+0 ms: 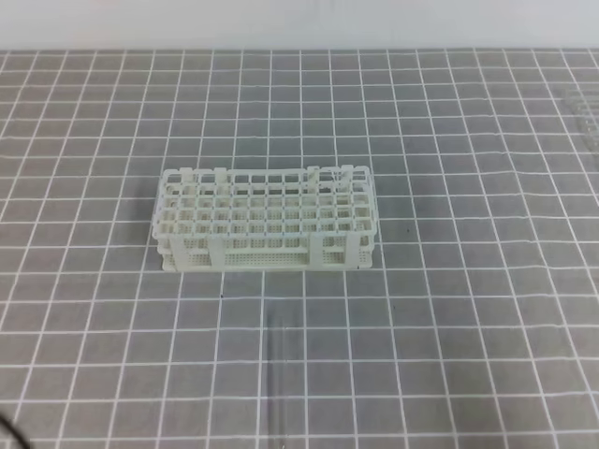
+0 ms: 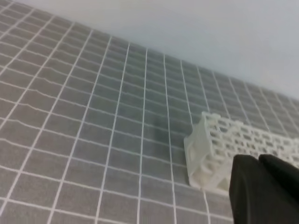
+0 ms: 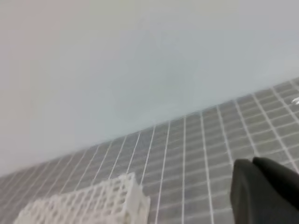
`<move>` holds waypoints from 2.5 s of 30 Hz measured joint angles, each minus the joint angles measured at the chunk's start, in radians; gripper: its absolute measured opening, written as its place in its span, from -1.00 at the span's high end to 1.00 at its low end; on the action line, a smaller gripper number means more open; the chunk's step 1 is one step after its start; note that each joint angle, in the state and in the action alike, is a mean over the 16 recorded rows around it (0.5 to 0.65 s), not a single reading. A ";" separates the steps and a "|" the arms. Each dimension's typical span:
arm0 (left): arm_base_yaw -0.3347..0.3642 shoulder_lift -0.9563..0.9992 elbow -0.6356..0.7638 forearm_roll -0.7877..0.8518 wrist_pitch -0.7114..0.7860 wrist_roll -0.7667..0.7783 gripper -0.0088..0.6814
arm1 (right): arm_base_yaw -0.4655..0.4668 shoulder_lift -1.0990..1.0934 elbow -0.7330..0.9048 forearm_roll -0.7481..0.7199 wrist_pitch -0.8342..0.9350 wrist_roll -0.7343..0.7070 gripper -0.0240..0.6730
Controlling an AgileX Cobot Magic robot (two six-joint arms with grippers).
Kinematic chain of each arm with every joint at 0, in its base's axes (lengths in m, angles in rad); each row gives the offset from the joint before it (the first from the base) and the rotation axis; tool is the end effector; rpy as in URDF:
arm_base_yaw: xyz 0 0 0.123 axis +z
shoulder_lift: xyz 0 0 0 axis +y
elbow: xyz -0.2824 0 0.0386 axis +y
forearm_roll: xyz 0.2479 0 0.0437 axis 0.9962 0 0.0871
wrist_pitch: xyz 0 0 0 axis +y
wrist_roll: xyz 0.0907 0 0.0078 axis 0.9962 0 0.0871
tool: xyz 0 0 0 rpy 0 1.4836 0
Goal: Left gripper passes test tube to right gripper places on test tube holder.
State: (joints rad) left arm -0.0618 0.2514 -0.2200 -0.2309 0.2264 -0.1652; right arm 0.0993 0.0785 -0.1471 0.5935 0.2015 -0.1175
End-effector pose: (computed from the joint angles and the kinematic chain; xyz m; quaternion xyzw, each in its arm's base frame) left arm 0.0745 -0.0093 0.2515 -0.1084 0.7551 -0.1640 0.6255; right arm 0.0550 0.0158 0.2430 0.0909 0.7055 0.2342 0.6627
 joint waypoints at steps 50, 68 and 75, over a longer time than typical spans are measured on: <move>-0.717 1.296 -0.832 -0.087 0.437 0.062 0.98 | 0.000 0.533 -0.418 -0.240 0.558 -0.048 0.99; -0.744 1.430 -0.902 0.098 0.576 -0.078 -0.13 | 0.000 0.533 -0.418 -0.240 0.574 -0.049 0.99; -0.744 1.470 -0.902 0.098 0.596 -0.185 -0.40 | 0.000 0.533 -0.418 -0.240 0.578 -0.049 0.99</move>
State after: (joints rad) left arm -0.8062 1.7210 -1.1224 -0.1325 0.8225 -0.3503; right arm 0.0993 0.6114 -0.5652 0.3536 0.7794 -0.1670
